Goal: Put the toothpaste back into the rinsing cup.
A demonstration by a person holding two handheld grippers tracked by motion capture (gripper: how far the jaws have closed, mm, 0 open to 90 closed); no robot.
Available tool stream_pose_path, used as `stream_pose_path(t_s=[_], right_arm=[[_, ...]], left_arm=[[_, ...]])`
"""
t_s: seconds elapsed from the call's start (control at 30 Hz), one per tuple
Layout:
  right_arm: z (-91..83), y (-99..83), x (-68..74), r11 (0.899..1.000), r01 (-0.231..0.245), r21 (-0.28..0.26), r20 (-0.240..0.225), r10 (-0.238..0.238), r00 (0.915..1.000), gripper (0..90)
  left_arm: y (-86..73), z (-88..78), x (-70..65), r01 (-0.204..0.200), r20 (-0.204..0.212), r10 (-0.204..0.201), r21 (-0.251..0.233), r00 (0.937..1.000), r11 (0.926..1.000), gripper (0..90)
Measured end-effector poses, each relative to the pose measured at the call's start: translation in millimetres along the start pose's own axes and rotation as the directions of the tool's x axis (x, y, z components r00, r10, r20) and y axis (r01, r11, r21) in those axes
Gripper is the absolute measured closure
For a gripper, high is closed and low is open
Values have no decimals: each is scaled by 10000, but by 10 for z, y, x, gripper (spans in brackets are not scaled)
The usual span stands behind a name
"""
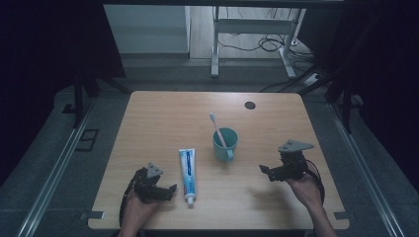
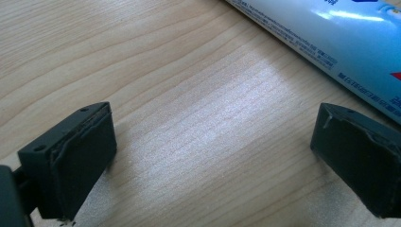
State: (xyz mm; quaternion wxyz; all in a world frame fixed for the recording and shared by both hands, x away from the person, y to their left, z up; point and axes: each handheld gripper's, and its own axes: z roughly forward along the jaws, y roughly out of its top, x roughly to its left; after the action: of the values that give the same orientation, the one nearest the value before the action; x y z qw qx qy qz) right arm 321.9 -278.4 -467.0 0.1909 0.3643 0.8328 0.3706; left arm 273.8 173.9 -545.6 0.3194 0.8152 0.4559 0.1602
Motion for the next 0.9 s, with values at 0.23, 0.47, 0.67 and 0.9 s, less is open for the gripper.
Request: stream_pose_path(t_s=[0.23,0.47,0.67,0.9], right_arm=[[-16,-241,-13,9999,-125,115,208,123,9997,0],[14,-402,-11,9992,-342,215,226,337,9992,0],[96,-588,13,9975,-464,531,265,450,9986,0],[144,-709,-4,9971,-482,595,242,468,9986,0]], left_arm=[[1,0,2,-30,3,30,5,10000,10000,10],[1,0,5,-70,6,70,3,10000,10000,10],[1,0,3,-37,3,37,8,10000,10000,10],[1,0,4,-57,4,57,6,10000,10000,10]])
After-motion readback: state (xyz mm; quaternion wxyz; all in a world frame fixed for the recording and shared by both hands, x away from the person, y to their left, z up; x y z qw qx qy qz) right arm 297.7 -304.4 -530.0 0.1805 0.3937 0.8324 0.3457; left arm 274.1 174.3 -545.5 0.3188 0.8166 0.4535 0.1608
